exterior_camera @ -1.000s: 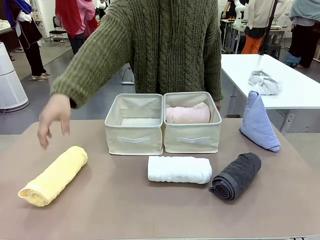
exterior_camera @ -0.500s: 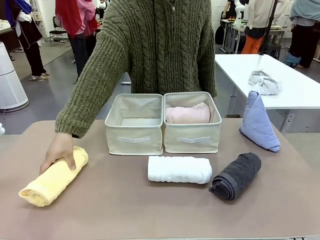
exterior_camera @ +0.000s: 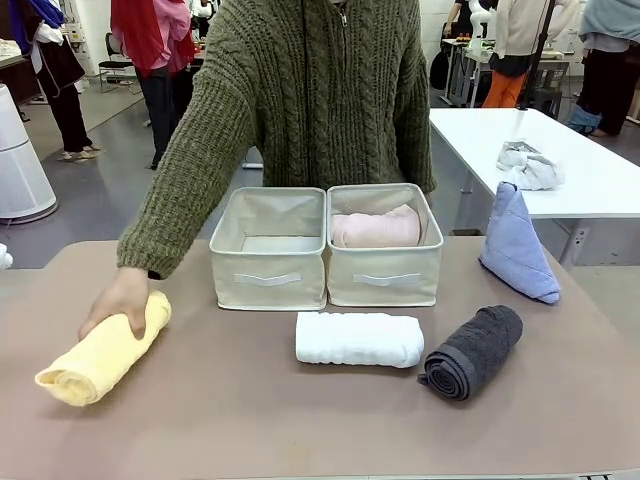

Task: Sort the towels based on their folding style.
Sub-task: Pick up one triangle-folded towel and place it in the left Fabric basket.

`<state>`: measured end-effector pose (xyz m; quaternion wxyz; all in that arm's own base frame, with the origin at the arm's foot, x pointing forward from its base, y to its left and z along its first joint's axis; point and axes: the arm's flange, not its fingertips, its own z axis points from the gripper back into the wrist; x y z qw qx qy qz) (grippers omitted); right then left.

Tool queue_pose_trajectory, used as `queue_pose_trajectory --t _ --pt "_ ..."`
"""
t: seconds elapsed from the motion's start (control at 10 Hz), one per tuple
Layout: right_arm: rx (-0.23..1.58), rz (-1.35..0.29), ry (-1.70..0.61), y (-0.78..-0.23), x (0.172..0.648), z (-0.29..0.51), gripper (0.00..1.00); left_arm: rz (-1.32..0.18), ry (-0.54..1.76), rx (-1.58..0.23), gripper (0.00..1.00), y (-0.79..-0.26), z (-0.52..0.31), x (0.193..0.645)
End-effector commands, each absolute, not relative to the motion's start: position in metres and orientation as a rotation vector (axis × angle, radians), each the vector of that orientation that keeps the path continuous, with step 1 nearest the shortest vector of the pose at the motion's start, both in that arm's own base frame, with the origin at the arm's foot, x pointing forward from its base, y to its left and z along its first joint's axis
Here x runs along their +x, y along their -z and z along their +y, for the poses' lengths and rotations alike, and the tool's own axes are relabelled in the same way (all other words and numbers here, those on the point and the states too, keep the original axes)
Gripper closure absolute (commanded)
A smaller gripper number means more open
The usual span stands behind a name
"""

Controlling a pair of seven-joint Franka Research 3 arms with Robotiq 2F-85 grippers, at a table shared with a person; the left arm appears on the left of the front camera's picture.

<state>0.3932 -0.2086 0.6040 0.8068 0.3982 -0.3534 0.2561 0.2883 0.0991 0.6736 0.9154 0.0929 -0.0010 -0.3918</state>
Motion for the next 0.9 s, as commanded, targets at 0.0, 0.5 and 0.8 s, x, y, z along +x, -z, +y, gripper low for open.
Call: queue_pose_trajectory --t 0.0,0.5,0.8 --pt "0.863 -0.768 -0.56 -0.6028 0.3928 -0.2085 0.0 -0.011 0.775 0.194 0.82 -0.6738 0.0978 0.2857" --pt "0.863 -0.768 -0.56 -0.6028 0.3928 -0.2085 0.0 -0.017 0.769 0.217 0.82 -0.6751 0.1009 0.2852" --pt "0.863 -0.768 -0.56 -0.6028 0.3928 -0.2085 0.0 -0.046 0.747 0.249 0.82 -0.6803 0.091 0.2944"
